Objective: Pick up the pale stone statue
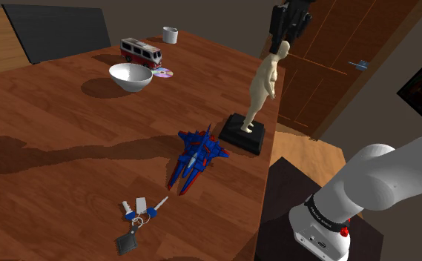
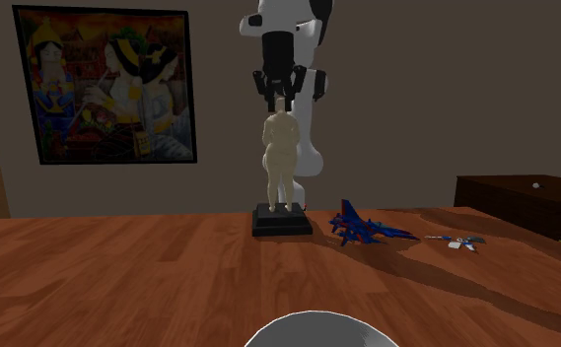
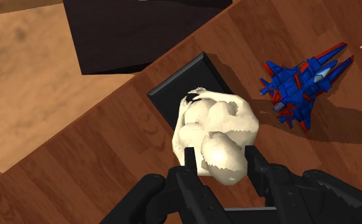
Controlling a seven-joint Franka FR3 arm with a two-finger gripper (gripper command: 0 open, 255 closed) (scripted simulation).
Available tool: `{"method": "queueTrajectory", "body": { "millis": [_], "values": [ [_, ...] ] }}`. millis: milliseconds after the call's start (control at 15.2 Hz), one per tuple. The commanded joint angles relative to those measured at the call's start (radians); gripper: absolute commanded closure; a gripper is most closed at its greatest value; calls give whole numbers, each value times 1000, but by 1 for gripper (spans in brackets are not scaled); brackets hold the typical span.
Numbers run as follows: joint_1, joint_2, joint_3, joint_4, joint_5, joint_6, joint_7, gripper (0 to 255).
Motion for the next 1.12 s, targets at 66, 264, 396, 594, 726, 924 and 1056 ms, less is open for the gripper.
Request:
{"method": "queueTrajectory", "body": {
  "millis": [66, 264, 396, 594, 726, 924, 1056],
  "values": [
    [-1, 13, 0, 40, -1, -27, 2, 255],
    [-2, 35, 1, 102, -4, -68, 6, 255],
    [-2, 50, 1, 146, -5, -96, 8, 255],
    [-3, 75, 2, 214, -7, -139, 12, 255],
    [-4, 94, 3, 262, -9, -169, 15, 255],
    [-5, 124, 5, 337, -12, -214, 21, 255],
    [-5, 126, 5, 341, -12, -217, 21, 255]
  ]
}}
